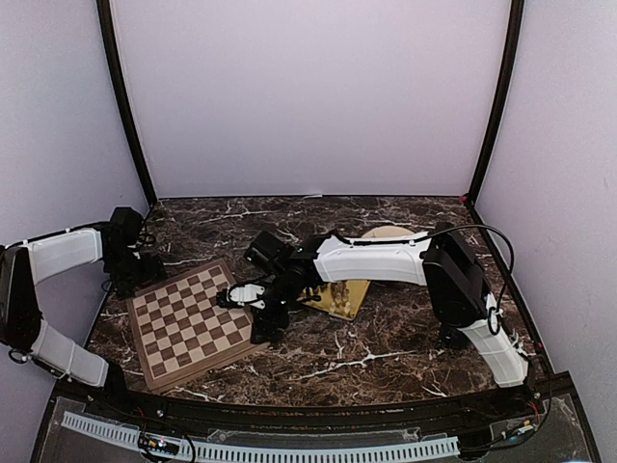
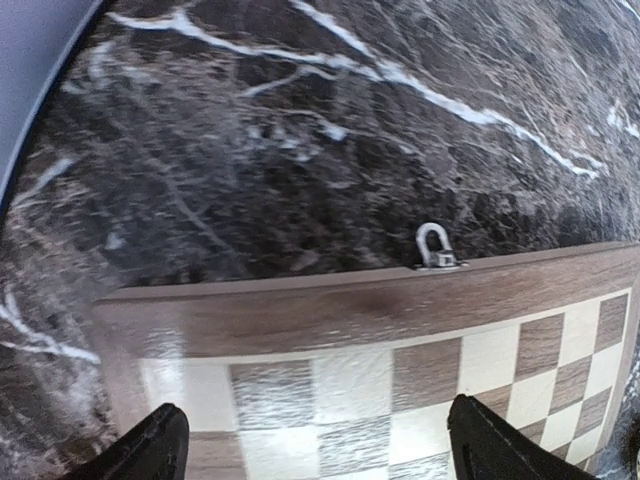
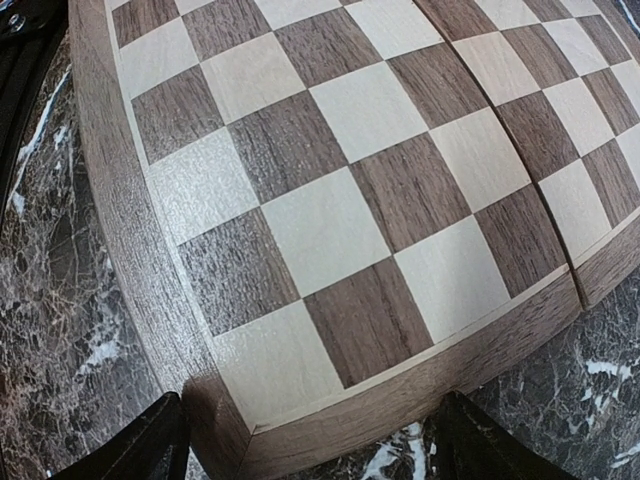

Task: Set up the chess pieces on the board
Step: Adjust the chessboard at the center of the board.

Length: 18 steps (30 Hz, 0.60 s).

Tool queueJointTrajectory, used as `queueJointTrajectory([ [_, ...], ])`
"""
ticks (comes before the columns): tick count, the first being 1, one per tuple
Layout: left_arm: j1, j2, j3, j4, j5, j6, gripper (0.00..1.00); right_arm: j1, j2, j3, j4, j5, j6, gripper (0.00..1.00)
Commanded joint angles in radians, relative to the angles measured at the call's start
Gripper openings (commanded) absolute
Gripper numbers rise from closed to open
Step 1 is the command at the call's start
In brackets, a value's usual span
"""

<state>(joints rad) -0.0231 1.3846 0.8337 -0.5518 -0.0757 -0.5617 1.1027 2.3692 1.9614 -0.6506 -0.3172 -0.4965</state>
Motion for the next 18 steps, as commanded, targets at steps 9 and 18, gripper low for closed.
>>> queueJointTrajectory([
  [9, 0.143, -0.058, -0.087, -0.124, 0.003, -0.091, 0.96, 0.028, 0.047, -0.002, -0.081, -0.055, 0.007, 0.84],
  [18, 0.14, 0.038, -0.114, 0.008, 0.197, -0.025, 0.94, 0.028, 0.03, -0.026, -0.089, -0.098, -0.014, 0.83],
])
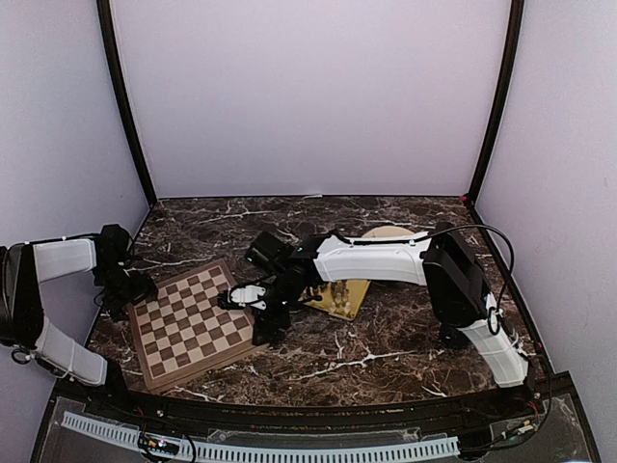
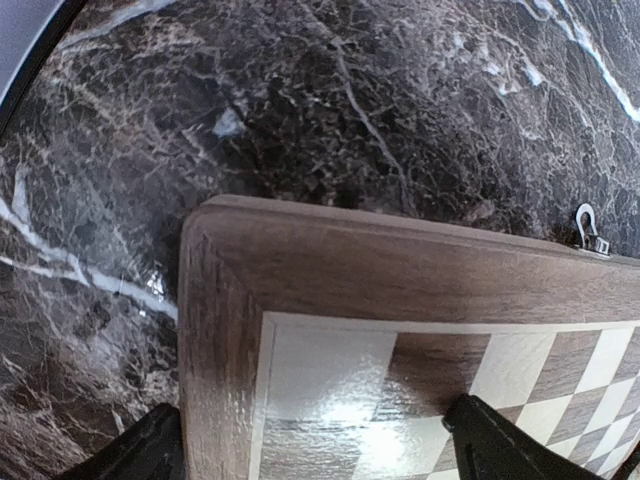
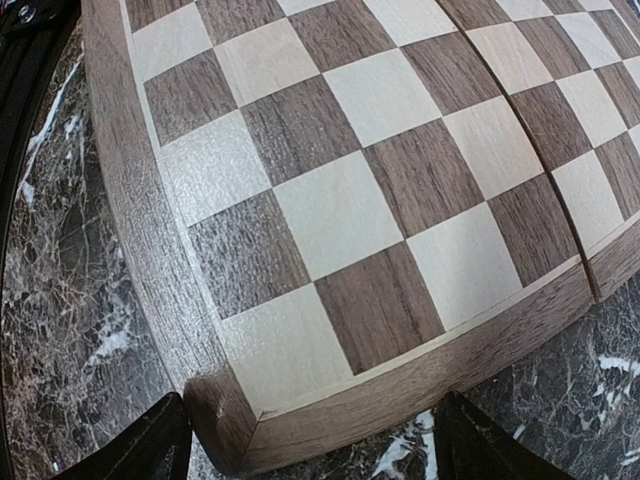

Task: Set up the chess pieces on the board
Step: Adjust the chessboard at the center of the board.

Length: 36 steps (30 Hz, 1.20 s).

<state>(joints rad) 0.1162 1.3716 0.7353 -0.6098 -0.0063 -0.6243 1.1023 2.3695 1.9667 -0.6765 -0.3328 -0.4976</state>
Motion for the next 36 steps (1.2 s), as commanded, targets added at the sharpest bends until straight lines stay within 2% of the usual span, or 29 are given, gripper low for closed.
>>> queueJointTrajectory([
  [1, -0.001, 0.058, -0.018, 0.09, 0.154, 0.047, 0.93, 0.03, 0.029, -0.034, -0.065, -0.083, -0.014, 0.83],
  [10, -0.059, 0.117, 0.024, 0.198, 0.247, 0.084, 0.91, 0.03, -0.033, -0.125, -0.066, -0.06, -0.043, 0.81],
  [16, -0.123, 0.149, 0.032, 0.235, 0.247, 0.06, 0.9, 0.028, -0.057, -0.164, -0.119, -0.03, -0.056, 0.79],
  [23, -0.142, 0.155, 0.018, 0.252, 0.255, 0.037, 0.89, -0.002, -0.116, -0.249, -0.123, -0.007, -0.05, 0.77],
  [31, -0.144, 0.106, 0.114, 0.185, 0.095, 0.12, 0.89, -0.066, -0.255, -0.309, -0.138, 0.003, -0.028, 0.76],
  [36, -0.144, 0.052, 0.183, 0.253, 0.087, 0.244, 0.89, -0.119, -0.315, -0.329, -0.115, 0.016, 0.024, 0.65],
])
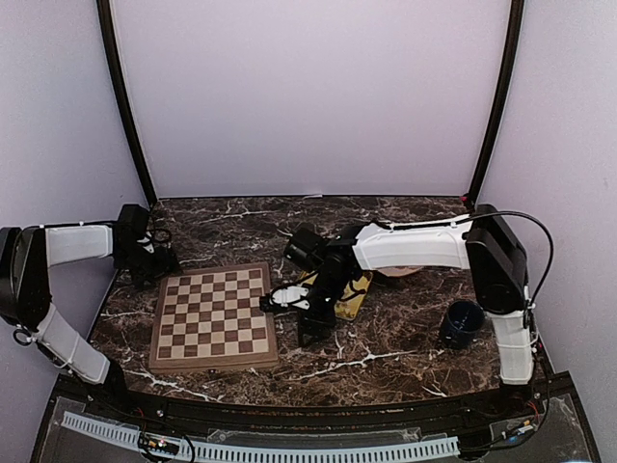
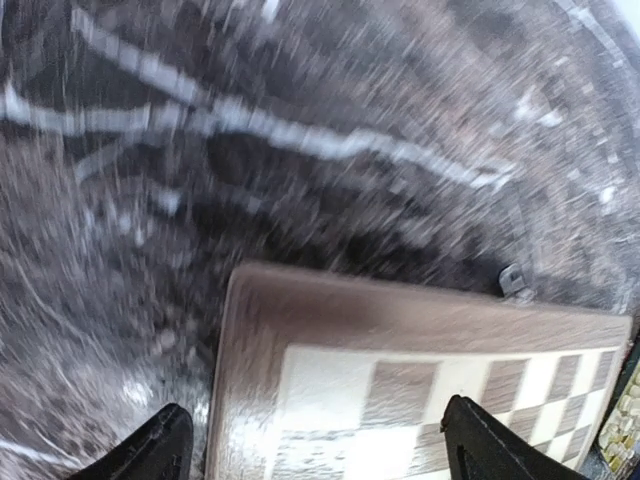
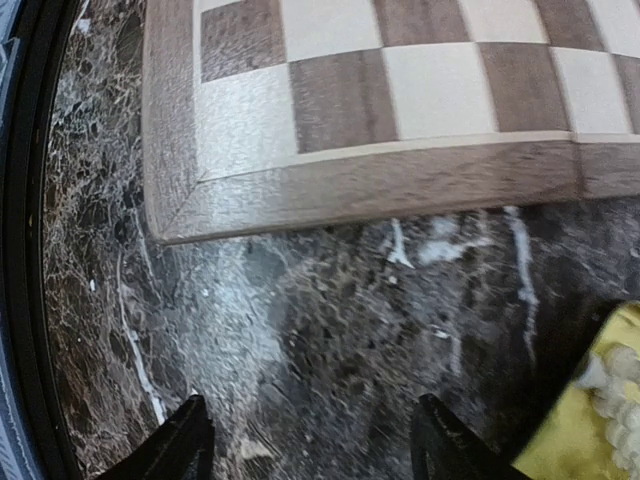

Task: Set up the chess pieces on the board
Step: Adjust the chessboard at the center of the board, then move the storage box to the center of the board.

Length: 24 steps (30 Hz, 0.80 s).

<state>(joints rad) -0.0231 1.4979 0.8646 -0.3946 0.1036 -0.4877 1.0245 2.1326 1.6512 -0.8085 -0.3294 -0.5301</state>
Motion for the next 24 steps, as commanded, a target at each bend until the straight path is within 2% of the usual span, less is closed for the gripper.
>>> queueJointTrajectory([
  [1, -0.005, -0.092, 0.056, 0.081, 0.003, 0.14, 0.88, -0.054, -0.088, -0.023, 0.041, 0.021, 0.076, 0.63],
  [4, -0.005, -0.146, 0.039, 0.257, 0.129, 0.205, 0.78, -0.079, -0.114, -0.064, 0.121, 0.102, 0.112, 0.54],
  [6, -0.005, -0.167, 0.021, 0.362, 0.2, 0.227, 0.74, -0.085, -0.115, -0.075, 0.149, 0.165, 0.113, 0.47],
  [9, -0.003, -0.168, 0.022, 0.4, 0.246, 0.25, 0.69, -0.092, -0.105, -0.075, 0.162, 0.197, 0.105, 0.33],
  [12, -0.003, -0.179, -0.007, 0.413, 0.253, 0.271, 0.69, -0.093, -0.092, -0.073, 0.157, 0.2, 0.101, 0.26],
  [18, -0.004, -0.184, -0.022, 0.448, 0.283, 0.263, 0.68, -0.095, -0.053, -0.068, 0.157, 0.214, 0.098, 0.24],
  [24, -0.003, -0.148, -0.004, 0.436, 0.332, 0.25, 0.68, -0.1, -0.005, -0.04, 0.15, 0.212, 0.092, 0.3],
])
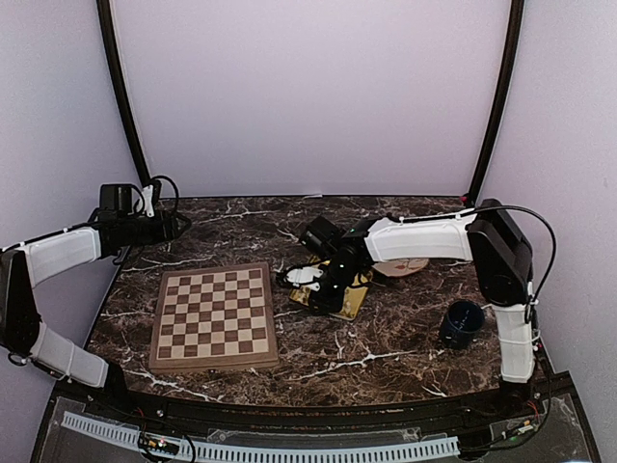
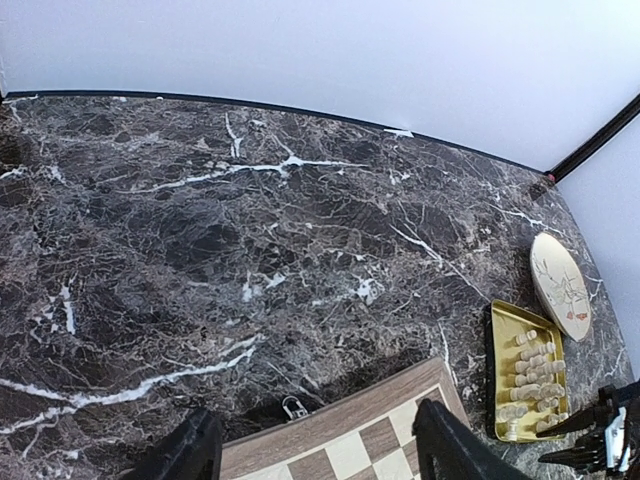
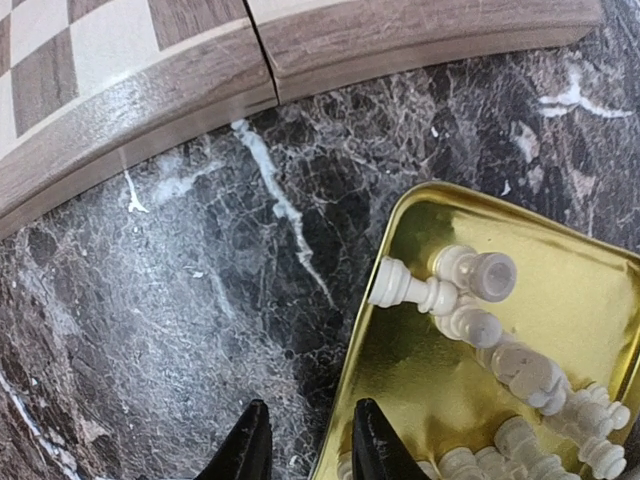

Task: Set up the chess pieces on the board
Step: Move the storage box to the center of the board.

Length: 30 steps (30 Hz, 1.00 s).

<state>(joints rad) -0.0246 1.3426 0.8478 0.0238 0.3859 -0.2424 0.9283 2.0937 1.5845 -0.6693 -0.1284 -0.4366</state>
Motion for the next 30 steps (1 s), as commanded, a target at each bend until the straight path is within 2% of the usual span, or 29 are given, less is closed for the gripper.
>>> queueJointTrajectory([
  [1, -0.002, 0.006, 0.013, 0.02, 0.051, 0.004, 0.68, -0.004, 0.041, 0.031, 0.01, 0.01, -0.001, 0.3],
  [7, -0.002, 0.003, 0.007, 0.019, 0.039, 0.009, 0.68, -0.006, 0.066, 0.042, 0.0, 0.003, -0.001, 0.3],
  [11, -0.002, 0.015, 0.013, 0.007, 0.024, 0.006, 0.68, -0.006, 0.061, 0.02, -0.011, -0.007, -0.016, 0.23],
  [25, -0.001, 0.039, 0.003, -0.036, -0.016, -0.007, 0.68, -0.005, -0.087, -0.215, 0.008, -0.111, -0.049, 0.09],
  [28, -0.001, 0.049, -0.002, -0.1, -0.06, -0.053, 0.68, -0.005, -0.118, -0.264, 0.013, -0.107, -0.061, 0.06],
  [30, -0.002, 0.056, 0.019, -0.203, -0.122, -0.085, 0.68, -0.005, -0.142, -0.295, 0.012, -0.106, -0.072, 0.03],
])
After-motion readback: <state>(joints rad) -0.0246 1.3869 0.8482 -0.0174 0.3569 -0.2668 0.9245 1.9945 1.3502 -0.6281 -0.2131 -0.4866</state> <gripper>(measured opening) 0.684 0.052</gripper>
